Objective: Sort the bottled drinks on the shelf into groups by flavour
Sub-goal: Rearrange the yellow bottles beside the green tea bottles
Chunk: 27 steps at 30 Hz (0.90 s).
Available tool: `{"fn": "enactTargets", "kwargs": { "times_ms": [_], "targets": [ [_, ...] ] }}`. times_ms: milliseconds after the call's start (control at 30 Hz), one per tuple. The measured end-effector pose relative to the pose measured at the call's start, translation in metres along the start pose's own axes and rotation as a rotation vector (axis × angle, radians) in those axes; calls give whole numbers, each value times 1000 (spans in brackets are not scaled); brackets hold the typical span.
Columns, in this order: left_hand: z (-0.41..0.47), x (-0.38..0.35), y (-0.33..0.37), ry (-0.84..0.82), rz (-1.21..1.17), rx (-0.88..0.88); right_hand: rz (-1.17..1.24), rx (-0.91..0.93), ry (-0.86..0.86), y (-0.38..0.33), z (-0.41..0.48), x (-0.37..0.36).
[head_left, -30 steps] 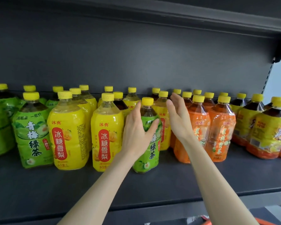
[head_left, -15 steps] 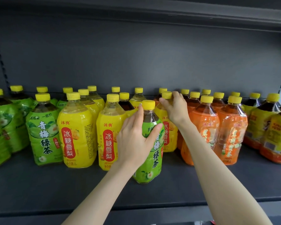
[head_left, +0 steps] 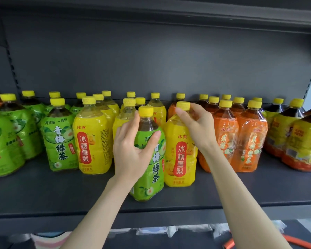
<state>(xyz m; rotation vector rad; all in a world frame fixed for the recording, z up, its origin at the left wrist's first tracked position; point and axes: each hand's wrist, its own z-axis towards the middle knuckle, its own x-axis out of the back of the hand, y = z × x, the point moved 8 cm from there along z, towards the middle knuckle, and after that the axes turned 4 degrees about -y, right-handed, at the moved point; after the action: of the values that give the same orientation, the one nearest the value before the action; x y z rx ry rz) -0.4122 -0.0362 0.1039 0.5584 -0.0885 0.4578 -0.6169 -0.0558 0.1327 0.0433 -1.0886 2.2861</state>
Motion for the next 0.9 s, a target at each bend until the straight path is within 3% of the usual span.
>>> {"fn": "enactTargets", "kwargs": {
  "times_ms": [133,267,467,900],
  "targets": [
    [-4,19,-4,17,-2,9,101,-88,-26,1,-26,-11],
    [-9,38,-11,49,17,26,121,-84,89,-3,-42,-14],
    [-7,69,-31,86,-22,47,163,-66,72,-25,-55,-45],
    [11,101,-77,37,100,-80,-23,-84,241,-73,-71,-112]
  ]
}}
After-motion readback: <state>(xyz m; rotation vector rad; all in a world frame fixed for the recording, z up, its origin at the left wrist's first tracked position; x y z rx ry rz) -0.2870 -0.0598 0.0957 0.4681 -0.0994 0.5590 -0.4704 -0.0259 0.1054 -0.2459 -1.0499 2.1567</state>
